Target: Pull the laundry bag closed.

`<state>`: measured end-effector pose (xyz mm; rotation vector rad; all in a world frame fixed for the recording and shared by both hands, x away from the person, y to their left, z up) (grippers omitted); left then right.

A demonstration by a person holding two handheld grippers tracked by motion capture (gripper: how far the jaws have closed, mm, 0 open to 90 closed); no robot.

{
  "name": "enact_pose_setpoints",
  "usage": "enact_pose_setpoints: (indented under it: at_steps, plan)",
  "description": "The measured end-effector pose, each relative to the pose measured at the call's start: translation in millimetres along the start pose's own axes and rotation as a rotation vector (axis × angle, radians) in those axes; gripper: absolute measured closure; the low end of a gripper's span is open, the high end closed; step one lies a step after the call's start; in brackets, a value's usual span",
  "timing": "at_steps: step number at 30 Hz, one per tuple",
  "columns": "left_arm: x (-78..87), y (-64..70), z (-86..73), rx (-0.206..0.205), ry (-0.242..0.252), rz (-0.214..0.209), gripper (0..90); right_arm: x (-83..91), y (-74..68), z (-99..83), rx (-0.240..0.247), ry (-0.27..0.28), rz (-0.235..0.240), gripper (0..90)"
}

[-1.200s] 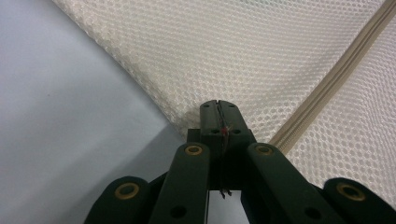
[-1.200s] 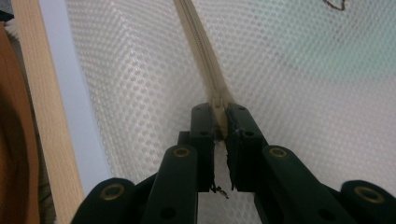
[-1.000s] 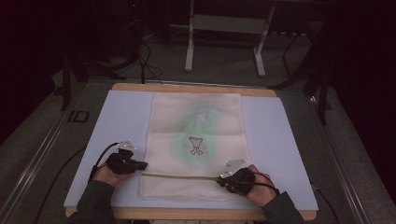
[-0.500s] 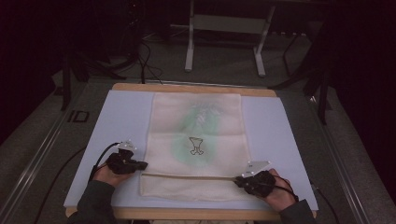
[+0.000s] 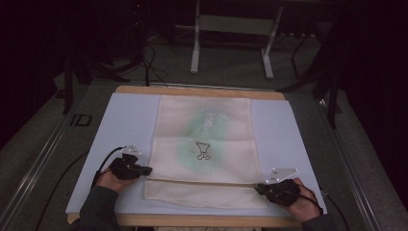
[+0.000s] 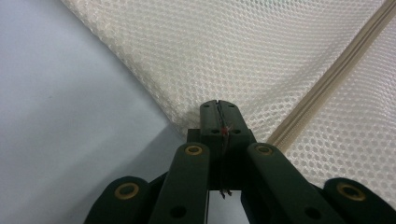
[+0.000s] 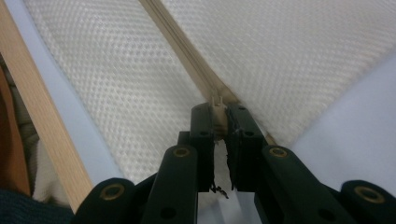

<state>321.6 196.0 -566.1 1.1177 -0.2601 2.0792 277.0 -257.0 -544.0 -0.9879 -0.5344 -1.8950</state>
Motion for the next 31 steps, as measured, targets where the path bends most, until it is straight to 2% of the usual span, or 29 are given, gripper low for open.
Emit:
enact_pose_setpoints:
  at_steps: [3, 8, 10, 11, 15, 19, 20, 21, 24, 28, 29, 30, 31]
  plan:
    - [-0.1, 0.2, 0.1, 0.000, 0.001, 0.000, 90.0, 4.5, 4.6, -6.4, -0.022, 0.010, -0.003, 82.3]
    - [0.0, -0.1, 0.0, 0.001, 0.003, -0.002, 89.9, 4.3, 4.4, -6.4, -0.019, 0.010, -0.003, 82.1]
    - [0.2, -0.8, -0.5, 0.000, 0.008, -0.011, 89.8, 3.6, 4.2, -6.0, -0.025, 0.036, 0.011, 80.4]
    - [0.2, -1.1, -0.6, 0.001, 0.011, -0.014, 89.7, 3.4, 4.6, -6.0, -0.026, 0.048, 0.016, 76.3]
    - [0.4, 0.3, -0.2, -0.015, 0.014, -0.004, 89.2, 8.7, 8.9, -6.5, -0.062, 0.110, 0.016, 70.4]
    - [1.6, 1.3, 0.7, -0.035, 0.022, 0.010, 87.5, 13.8, 18.2, -8.1, -0.118, 0.191, -0.035, 66.3]
    - [1.6, 1.3, 0.7, -0.035, 0.022, 0.010, 87.3, 13.8, 18.2, -8.1, -0.118, 0.191, -0.035, 66.3]
    - [2.7, 1.9, 1.9, -0.038, 0.033, 0.024, 87.0, 13.2, 25.7, -10.6, -0.160, 0.241, -0.063, 64.8]
    - [5.1, 0.6, 2.8, -0.040, 0.049, 0.042, 86.4, 13.3, 35.5, -15.2, -0.218, 0.276, -0.105, 61.5]
    - [8.9, -5.8, 4.3, -0.022, 0.088, 0.107, 83.9, 11.0, 47.4, -20.9, -0.298, 0.303, -0.172, 60.1]
    - [9.5, -7.6, 4.3, -0.016, 0.097, 0.125, 81.6, 9.3, 50.5, -21.5, -0.309, 0.304, -0.194, 58.3]
    - [9.5, -7.6, 4.3, -0.016, 0.097, 0.125, 78.9, 9.3, 50.5, -21.5, -0.309, 0.304, -0.194, 58.3]
    - [10.4, -10.9, 4.2, -0.003, 0.108, 0.162, 78.9, 8.3, 52.6, -21.9, -0.314, 0.301, -0.211, 55.9]
Point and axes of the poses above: each handheld gripper's, and its own axes: x roughly backward along the jaws, z roughly out of its top, y roughly to its right, the point moved 5 cm from there along -x, roughly forward along the jaws, and after that the axes turned 5 degrees about z, right-handed, at the moved point
